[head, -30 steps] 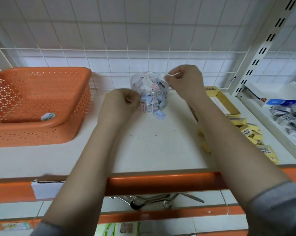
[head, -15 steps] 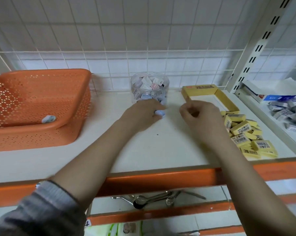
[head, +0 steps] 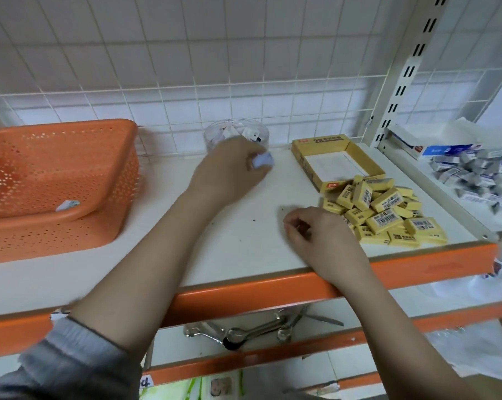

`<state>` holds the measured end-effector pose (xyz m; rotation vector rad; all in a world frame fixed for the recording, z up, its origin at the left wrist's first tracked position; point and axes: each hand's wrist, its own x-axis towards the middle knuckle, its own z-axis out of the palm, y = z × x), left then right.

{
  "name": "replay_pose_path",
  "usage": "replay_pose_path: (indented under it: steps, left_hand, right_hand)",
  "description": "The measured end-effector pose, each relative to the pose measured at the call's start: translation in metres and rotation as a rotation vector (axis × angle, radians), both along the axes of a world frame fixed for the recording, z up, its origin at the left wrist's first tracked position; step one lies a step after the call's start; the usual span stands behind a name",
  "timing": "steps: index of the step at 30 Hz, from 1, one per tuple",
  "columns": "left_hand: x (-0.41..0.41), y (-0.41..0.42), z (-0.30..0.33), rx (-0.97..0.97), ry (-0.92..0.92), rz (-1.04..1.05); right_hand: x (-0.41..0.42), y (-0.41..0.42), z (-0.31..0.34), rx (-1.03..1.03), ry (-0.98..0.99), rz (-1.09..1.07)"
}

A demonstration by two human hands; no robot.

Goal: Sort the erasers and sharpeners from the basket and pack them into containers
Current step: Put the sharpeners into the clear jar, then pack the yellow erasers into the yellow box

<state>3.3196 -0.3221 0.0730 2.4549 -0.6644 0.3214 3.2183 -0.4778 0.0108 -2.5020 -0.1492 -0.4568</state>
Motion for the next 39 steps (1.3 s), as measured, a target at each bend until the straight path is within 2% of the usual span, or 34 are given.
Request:
replay_pose_path:
  steps: [3, 8, 11, 14, 16, 19, 23, 25, 29, 31, 34, 36, 39]
  left_hand:
    - [0.014, 0.007, 0.019, -0.141, -0.068, 0.168]
    - [0.059, 0.012, 0.017, -0.003, 0.097, 0.227]
    - [0.067, 0.011, 0.014, -0.015, 0.176, 0.229]
    - [0.062, 0.006, 0.014, -0.010, 0.077, 0.244]
    - [0.052, 0.000, 0.014, -0.041, -0.005, 0.214]
    - [0.035, -0.007, 0.011, -0.093, -0.020, 0.172]
    - [0.012, -0.014, -0.001, -0.163, -0.022, 0.148]
    - [-0.002, -0.027, -0.010, -0.182, 0.015, 0.059]
    - [-0.026, -0.052, -0.024, 0.075, 0.188, -0.168]
    - [-0.034, -0.060, -0.028, 0.122, 0.219, -0.185]
    - [-0.042, -0.076, -0.033, 0.050, 0.220, -0.196]
    - [-0.047, -0.091, -0.038, 0.027, 0.300, -0.242]
    - [-0.053, -0.114, -0.045, 0.052, 0.362, -0.234]
  right_hand:
    - [0.000, -0.001, 0.000, -0.001, 0.013, -0.002]
    - [-0.001, 0.001, 0.001, 0.003, 0.011, -0.011]
    - [0.000, 0.000, 0.001, 0.004, 0.015, -0.018]
    - [-0.001, 0.000, 0.000, 0.004, 0.001, -0.021]
    - [0.000, 0.000, -0.001, 0.015, -0.013, -0.033]
    - [-0.001, -0.002, -0.004, 0.084, -0.099, -0.066]
    - [-0.005, -0.003, 0.005, 0.352, -0.347, -0.214]
    - [-0.006, -0.009, 0.012, 0.446, -0.443, -0.335]
    - [-0.008, -0.044, 0.019, 0.470, -0.513, -0.528]
    - [-0.010, -0.068, 0.020, 0.354, -0.478, -0.554]
    - [-0.008, -0.097, 0.023, 0.148, -0.329, -0.465]
    - [-0.006, -0.111, 0.025, 0.120, -0.200, -0.362]
    - [-0.006, -0.135, 0.026, 0.181, 0.000, -0.257]
